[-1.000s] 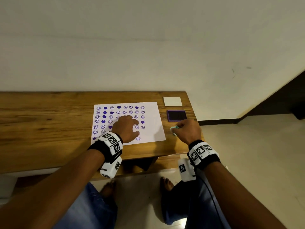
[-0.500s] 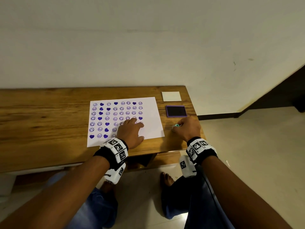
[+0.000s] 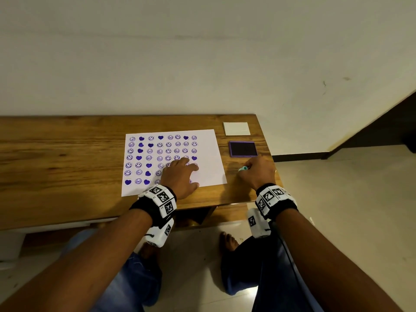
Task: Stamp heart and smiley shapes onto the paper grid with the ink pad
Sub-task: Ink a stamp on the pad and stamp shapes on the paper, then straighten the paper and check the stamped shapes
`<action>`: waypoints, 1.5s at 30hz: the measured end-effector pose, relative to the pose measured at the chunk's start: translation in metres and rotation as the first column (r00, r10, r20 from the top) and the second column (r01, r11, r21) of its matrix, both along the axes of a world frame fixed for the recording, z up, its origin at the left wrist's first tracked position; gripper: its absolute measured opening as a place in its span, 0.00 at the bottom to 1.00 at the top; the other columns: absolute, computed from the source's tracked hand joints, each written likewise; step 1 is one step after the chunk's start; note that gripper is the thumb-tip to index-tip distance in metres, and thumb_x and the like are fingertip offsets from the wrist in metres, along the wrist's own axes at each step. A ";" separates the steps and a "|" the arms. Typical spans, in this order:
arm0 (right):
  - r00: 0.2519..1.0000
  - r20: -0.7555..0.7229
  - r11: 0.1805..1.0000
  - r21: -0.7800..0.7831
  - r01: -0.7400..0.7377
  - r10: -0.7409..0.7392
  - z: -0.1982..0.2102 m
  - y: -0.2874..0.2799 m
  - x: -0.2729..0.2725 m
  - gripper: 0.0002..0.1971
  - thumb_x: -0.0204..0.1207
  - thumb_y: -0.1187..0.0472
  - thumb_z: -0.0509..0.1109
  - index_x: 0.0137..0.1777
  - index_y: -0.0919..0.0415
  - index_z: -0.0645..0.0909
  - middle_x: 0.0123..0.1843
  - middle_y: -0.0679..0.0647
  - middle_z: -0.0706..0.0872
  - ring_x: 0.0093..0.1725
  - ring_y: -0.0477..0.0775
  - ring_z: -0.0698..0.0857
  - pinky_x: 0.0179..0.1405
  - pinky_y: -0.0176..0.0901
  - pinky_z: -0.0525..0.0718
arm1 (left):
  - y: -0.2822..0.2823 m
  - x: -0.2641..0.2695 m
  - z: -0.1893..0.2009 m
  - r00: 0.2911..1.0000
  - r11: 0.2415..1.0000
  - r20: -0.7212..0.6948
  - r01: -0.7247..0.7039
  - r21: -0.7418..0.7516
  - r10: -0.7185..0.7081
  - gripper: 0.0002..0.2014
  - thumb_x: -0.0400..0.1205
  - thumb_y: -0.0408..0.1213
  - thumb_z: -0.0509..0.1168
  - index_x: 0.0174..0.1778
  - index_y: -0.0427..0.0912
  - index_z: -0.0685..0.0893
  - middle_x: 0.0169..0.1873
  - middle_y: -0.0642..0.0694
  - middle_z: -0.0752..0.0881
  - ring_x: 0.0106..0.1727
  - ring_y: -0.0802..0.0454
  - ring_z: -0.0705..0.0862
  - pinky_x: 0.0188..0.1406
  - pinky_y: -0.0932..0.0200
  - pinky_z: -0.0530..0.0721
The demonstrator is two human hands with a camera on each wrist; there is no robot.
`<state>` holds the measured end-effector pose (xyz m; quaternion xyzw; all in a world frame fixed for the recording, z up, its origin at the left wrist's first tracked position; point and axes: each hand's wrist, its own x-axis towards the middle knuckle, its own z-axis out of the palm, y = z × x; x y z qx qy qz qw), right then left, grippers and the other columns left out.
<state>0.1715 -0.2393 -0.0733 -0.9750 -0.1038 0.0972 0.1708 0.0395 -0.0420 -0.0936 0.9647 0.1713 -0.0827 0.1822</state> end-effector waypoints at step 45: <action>0.916 -0.399 0.687 0.676 0.268 0.035 0.018 0.111 -0.030 0.30 0.78 0.38 0.70 0.73 0.53 0.72 0.75 0.56 0.77 0.68 0.59 0.78 0.67 0.54 0.76 | 0.128 -0.061 0.015 0.973 0.989 -0.180 -0.140 0.046 0.146 0.43 0.68 0.58 0.76 0.79 0.51 0.68 0.80 0.45 0.65 0.79 0.42 0.67 0.77 0.47 0.68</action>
